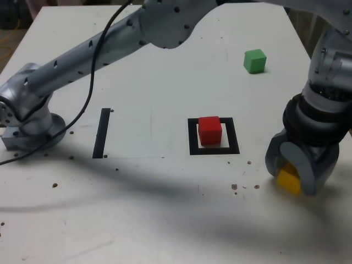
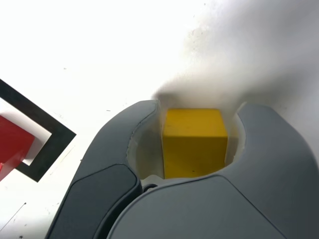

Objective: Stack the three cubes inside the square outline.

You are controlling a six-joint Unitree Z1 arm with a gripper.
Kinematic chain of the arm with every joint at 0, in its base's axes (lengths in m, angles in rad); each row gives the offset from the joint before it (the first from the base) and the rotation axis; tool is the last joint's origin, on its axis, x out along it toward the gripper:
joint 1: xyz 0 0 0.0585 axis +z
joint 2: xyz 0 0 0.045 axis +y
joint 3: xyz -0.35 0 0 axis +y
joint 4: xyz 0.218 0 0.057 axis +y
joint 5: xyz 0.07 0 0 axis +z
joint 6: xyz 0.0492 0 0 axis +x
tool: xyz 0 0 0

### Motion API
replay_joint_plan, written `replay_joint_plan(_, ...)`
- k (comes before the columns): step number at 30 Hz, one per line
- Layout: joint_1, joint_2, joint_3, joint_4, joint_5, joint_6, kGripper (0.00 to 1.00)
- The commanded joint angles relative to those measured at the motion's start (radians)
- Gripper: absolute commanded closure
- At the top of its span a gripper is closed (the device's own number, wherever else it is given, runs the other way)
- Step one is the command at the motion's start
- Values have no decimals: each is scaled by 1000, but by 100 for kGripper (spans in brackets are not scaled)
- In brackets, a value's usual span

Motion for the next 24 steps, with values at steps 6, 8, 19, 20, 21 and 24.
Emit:
replay_joint_plan(6, 7, -16, -11, 6, -4, -2, 80)
replay_joint_plan(8, 8, -19, -10, 9, -10, -3, 81)
replay_joint_plan(19, 25, -162, 90, 56, -2, -15, 83)
replay_joint_plan(20, 29, -185, 108, 57, -1, -22, 83)
replay_joint_plan(21, 36, -215, 134, 60, 1, -33, 83)
replay_joint_plan(24, 57, -281, 210, 64, 7, -71, 83)
